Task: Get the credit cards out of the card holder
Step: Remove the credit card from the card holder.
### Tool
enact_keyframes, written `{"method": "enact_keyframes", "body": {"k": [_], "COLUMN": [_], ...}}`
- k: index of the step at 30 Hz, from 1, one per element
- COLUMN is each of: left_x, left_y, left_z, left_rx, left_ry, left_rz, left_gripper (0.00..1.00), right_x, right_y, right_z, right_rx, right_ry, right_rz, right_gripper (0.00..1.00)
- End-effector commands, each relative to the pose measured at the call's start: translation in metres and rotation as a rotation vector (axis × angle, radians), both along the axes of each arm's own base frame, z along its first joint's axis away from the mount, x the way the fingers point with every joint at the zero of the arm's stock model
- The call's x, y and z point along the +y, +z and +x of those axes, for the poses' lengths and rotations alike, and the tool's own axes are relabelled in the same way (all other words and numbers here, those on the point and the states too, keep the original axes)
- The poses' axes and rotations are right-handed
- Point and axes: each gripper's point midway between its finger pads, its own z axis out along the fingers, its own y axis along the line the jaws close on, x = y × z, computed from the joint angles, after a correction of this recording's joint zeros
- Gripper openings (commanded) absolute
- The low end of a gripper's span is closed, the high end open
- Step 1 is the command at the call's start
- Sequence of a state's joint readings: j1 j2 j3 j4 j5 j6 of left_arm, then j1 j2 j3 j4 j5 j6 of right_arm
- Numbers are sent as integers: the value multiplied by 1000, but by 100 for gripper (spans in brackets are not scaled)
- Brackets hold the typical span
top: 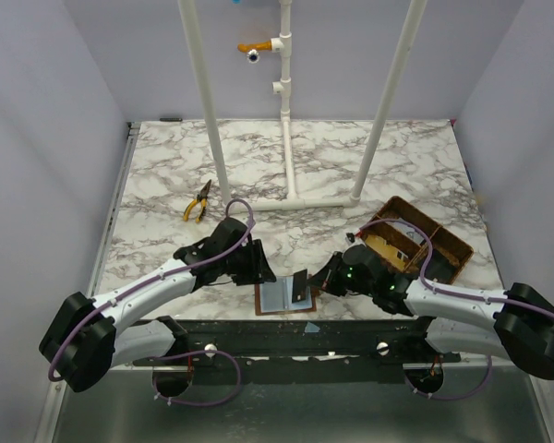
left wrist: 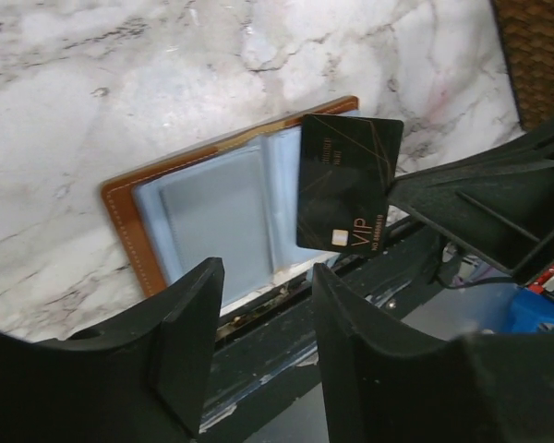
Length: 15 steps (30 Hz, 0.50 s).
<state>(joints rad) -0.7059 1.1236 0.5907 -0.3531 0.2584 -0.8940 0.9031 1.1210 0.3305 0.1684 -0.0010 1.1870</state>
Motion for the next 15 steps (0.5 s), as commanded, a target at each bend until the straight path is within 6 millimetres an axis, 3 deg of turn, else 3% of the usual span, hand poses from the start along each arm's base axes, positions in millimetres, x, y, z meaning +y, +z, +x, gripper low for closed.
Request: {"method": "enact_keyframes", "body": {"k": [1, 15], "left_x": [-19, -35], "left_y": [16, 23], "left_z": [-2, -4], "left_rx": [-6, 8], "left_ry": [-54, -98], "left_rz": [-134, -252], "left_gripper": [47, 57], "right_x": [4, 8], "right_y": [17, 32], "right_z": [10, 11], "right_rx": [-36, -43], "right_ry": [-18, -20], "right_rz": [13, 60], "right_gripper": [1, 1]}}
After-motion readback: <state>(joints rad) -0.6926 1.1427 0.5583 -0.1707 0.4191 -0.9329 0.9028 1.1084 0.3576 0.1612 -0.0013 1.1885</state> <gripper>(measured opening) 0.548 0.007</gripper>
